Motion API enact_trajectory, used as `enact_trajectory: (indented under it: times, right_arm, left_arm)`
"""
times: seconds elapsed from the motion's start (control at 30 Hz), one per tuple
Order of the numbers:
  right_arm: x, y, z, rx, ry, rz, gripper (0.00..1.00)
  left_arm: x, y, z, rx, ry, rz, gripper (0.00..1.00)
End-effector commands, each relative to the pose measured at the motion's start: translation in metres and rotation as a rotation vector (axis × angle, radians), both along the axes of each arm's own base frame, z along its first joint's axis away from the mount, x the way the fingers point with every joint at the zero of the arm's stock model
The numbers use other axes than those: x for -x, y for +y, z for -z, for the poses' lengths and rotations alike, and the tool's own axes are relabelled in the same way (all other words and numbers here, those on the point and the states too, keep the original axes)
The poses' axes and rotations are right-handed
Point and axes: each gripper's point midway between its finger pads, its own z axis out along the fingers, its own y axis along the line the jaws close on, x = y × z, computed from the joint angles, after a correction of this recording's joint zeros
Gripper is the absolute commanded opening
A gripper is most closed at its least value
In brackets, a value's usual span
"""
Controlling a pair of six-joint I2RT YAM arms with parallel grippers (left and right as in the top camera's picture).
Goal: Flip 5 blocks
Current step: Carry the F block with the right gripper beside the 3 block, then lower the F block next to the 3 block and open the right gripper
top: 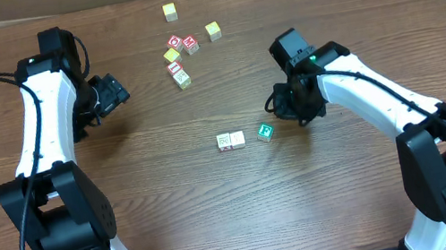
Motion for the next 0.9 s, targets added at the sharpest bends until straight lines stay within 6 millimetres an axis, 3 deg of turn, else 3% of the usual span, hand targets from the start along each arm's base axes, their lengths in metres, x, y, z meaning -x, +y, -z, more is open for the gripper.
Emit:
enact_trajectory:
  times: [0.0, 0.17, 0.3, 0.63, 0.87]
  right_arm:
    - [0.015, 0.005, 0.007, -0.027, 0.024, 0.031, 0.04]
    - [0.027, 0.016, 0.027, -0.071, 0.030, 0.026, 0.04]
    - [0.019, 0.028, 0.035, -0.094, -0.042, 0.002, 0.04]
    - [0.003, 0.036, 0.031, -0.116, -0.126, -0.004, 0.05]
    - [0.004, 0.043, 0.030, -0.140, -0.123, -0.016, 0.07]
  left_arm:
    - [0.000, 0.000, 0.004, -0.001, 0.009, -0.020, 1.00]
    - [0.000, 0.000, 0.004, -0.001, 0.009, -0.020, 1.00]
    - [0.000, 0.000, 0.004, -0.001, 0.009, -0.020, 1.00]
    - [0.000, 0.000, 0.004, -0.001, 0.009, -0.020, 1.00]
    - [0.000, 0.000, 0.004, -0.001, 0.009, -0.020, 1.00]
